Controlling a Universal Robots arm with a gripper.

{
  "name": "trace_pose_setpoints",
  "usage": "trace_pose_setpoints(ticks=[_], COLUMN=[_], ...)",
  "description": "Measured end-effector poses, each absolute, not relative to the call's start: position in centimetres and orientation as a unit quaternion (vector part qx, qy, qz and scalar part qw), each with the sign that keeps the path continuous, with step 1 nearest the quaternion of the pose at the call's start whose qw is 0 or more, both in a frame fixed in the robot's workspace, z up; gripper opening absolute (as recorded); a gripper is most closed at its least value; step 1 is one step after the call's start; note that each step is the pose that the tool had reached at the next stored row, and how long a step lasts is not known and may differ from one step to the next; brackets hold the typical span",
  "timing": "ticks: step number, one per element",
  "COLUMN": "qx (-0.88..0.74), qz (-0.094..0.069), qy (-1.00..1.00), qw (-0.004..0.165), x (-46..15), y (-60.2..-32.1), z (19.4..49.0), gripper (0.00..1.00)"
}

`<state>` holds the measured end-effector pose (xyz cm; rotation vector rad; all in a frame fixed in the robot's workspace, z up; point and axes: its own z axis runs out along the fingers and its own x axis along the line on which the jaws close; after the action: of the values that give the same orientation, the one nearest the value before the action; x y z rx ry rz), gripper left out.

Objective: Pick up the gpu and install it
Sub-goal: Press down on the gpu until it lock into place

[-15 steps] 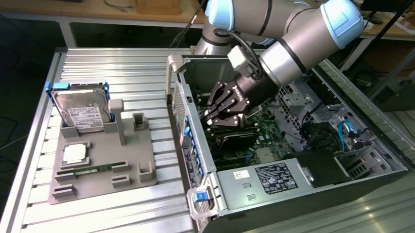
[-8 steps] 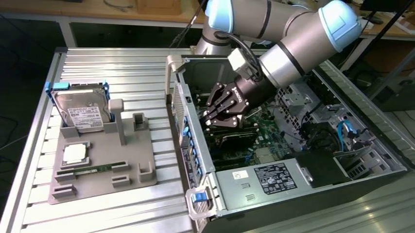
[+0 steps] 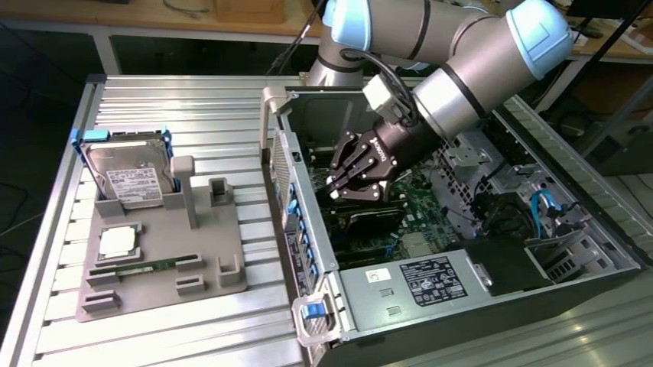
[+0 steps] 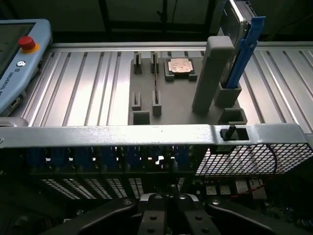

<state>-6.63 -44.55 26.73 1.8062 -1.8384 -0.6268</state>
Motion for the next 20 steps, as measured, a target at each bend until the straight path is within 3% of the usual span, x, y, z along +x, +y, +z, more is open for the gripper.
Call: trace_pose_setpoints(ticks=[15, 20], qx=[0.664, 0.654], qz=[-0.237, -0.211], qy=[-0.67, -0.679], qw=[0.234, 0.26], x=[-6.6, -6.6], y=[-47.5, -47.4], z=[26.7, 26.7], gripper=[0.11, 0.11])
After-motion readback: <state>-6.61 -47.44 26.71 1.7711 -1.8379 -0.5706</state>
